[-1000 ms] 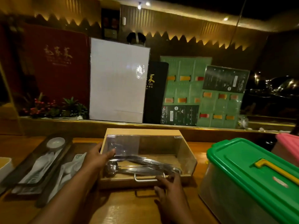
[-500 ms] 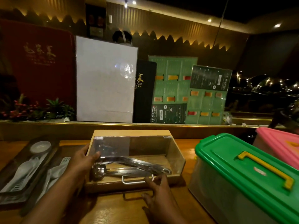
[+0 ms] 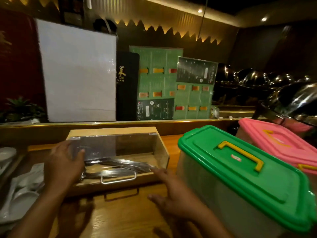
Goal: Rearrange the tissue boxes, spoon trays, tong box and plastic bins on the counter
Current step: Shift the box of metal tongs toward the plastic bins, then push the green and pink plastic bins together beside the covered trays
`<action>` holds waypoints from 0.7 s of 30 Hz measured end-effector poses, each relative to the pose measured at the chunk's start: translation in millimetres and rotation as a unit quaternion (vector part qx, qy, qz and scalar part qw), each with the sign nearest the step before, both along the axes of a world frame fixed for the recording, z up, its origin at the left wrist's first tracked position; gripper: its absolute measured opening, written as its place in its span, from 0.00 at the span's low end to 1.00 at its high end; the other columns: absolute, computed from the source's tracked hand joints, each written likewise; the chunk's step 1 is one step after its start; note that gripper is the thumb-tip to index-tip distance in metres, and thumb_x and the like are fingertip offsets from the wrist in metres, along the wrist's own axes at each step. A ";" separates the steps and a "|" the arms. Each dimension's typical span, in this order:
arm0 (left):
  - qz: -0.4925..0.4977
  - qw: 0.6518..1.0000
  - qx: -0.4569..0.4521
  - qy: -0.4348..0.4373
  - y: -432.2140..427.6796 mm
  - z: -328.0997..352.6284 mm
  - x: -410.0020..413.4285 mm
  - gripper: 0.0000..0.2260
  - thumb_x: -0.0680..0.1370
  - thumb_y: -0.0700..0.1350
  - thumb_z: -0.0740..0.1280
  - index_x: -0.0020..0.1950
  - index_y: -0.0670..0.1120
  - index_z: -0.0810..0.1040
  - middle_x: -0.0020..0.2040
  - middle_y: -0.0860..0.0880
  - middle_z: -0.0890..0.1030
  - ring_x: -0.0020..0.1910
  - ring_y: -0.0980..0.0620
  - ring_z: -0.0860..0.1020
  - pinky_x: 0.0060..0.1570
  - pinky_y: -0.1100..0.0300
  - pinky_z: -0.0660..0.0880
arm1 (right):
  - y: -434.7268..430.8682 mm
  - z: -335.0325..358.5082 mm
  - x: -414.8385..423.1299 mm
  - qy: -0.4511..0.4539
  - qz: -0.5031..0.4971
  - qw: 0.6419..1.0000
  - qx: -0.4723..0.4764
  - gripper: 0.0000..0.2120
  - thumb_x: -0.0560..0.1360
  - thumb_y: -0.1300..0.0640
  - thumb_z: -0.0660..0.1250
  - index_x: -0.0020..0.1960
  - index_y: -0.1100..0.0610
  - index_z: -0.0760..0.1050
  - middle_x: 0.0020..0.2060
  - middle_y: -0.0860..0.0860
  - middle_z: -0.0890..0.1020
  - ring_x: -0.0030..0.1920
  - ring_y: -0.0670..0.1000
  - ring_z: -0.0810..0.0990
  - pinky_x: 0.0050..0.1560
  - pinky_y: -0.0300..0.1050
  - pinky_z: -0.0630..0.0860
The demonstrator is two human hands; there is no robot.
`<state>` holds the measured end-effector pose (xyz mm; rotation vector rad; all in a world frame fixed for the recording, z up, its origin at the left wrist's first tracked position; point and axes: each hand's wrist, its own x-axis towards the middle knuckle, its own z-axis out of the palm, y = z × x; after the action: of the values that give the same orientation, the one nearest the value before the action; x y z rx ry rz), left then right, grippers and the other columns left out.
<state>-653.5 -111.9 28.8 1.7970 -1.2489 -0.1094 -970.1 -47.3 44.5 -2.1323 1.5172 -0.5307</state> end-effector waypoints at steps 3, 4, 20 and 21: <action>-0.040 0.997 -0.037 -0.059 9.3 4.7 -49.1 0.19 0.74 0.45 0.73 0.64 0.43 0.76 0.62 0.39 0.78 0.61 0.36 0.75 0.61 0.40 0.71 | 14.5 33.7 -47.8 -0.034 -0.009 0.994 -0.100 0.29 0.73 0.41 0.70 0.73 0.40 0.66 0.68 0.41 0.70 0.67 0.41 0.69 0.69 0.48 0.70; -0.052 0.993 -0.052 -0.087 15.8 8.8 -70.0 0.20 0.74 0.45 0.74 0.64 0.44 0.76 0.63 0.39 0.77 0.62 0.36 0.74 0.64 0.39 0.69 | 20.9 44.7 -63.4 -0.047 -0.015 0.990 -0.131 0.27 0.73 0.40 0.69 0.71 0.41 0.69 0.66 0.40 0.73 0.65 0.41 0.71 0.67 0.49 0.72; -0.269 0.940 0.004 0.208 144.0 19.8 -414.1 0.50 0.65 0.77 0.65 0.80 0.56 0.53 0.81 0.58 0.52 0.80 0.54 0.52 0.75 0.46 0.61 | 58.2 29.0 -373.6 -0.033 -0.051 0.964 -0.258 0.32 0.74 0.30 0.60 0.62 0.54 0.79 0.60 0.51 0.78 0.62 0.50 0.76 0.64 0.32 0.66; -0.257 0.940 0.006 0.224 144.1 18.5 -422.8 0.52 0.63 0.78 0.65 0.80 0.57 0.51 0.81 0.60 0.50 0.80 0.53 0.51 0.75 0.45 0.60 | 59.6 22.3 -379.4 -0.032 -0.031 0.966 -0.256 0.33 0.74 0.30 0.60 0.63 0.54 0.78 0.62 0.52 0.77 0.65 0.48 0.74 0.67 0.32 0.64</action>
<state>-1076.2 32.2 47.3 1.3101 -1.3411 -0.7787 -1349.5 12.3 66.7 -2.4114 1.5339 -1.1048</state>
